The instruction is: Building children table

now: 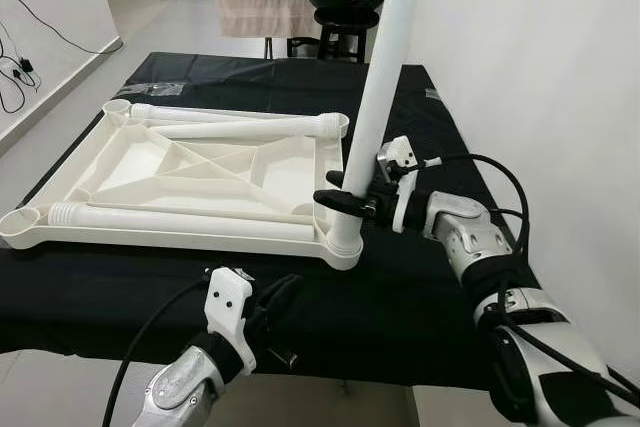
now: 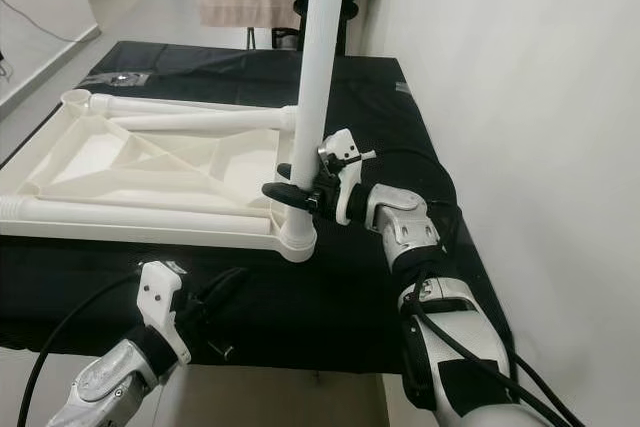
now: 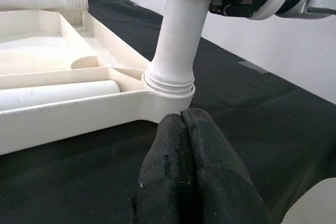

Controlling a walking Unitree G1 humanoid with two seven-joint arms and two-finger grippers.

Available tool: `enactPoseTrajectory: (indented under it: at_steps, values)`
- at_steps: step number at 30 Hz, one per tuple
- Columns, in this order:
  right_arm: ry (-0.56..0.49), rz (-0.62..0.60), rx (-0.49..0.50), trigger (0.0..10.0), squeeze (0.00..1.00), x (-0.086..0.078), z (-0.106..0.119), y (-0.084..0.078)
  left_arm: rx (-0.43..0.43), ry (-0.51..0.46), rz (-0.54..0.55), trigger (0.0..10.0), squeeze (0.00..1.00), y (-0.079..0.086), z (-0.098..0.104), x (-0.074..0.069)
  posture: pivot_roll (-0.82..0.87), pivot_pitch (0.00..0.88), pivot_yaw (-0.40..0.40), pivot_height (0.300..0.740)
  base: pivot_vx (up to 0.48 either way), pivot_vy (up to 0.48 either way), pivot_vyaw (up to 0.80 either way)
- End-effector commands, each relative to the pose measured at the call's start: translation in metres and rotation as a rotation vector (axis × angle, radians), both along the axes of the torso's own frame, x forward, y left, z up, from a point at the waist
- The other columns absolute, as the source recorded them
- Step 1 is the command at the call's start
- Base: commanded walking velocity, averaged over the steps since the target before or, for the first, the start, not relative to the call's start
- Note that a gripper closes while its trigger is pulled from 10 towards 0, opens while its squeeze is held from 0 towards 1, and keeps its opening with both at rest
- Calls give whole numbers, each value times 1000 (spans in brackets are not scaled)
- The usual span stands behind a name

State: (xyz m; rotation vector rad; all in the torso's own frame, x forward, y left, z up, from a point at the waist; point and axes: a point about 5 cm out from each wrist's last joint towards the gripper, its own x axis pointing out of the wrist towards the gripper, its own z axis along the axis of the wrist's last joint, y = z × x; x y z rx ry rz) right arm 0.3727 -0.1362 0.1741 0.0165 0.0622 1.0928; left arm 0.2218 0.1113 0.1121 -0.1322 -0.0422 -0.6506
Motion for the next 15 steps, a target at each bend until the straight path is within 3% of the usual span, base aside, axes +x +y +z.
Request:
enactPoseTrajectory:
  at_steps: [1,6,7,11,13,14,15]
  values:
    - [38,22,17,0,0,-5,-11,-3,4,11,-5,10000,0,0,-2,-2,94,24,-72,740,0,0,0]
    - [18,10,48,0,0,-9,-12,-8,4,12,-6,10000,0,0,-2,-2,92,29,-70,740,0,0,0]
    - [7,-61,52,0,0,-14,-18,-7,4,12,-5,10000,0,2,-1,-3,83,40,-68,740,0,0,0]
    - [-1,-145,44,0,0,-19,-25,-4,4,13,-3,10000,0,3,-1,-3,83,41,-68,740,0,0,0]
    - [33,-618,-23,0,0,-24,-44,8,6,14,-2,10000,0,6,-1,-3,71,50,-60,740,0,0,0]
    - [33,-618,-23,0,0,-24,-44,8,6,14,-2,10000,0,6,-1,-3,71,50,-60,740,0,0,0]
    - [56,-817,-36,0,0,-30,-49,7,7,14,-2,10000,0,7,-1,-3,71,50,-60,740,0,0,0]
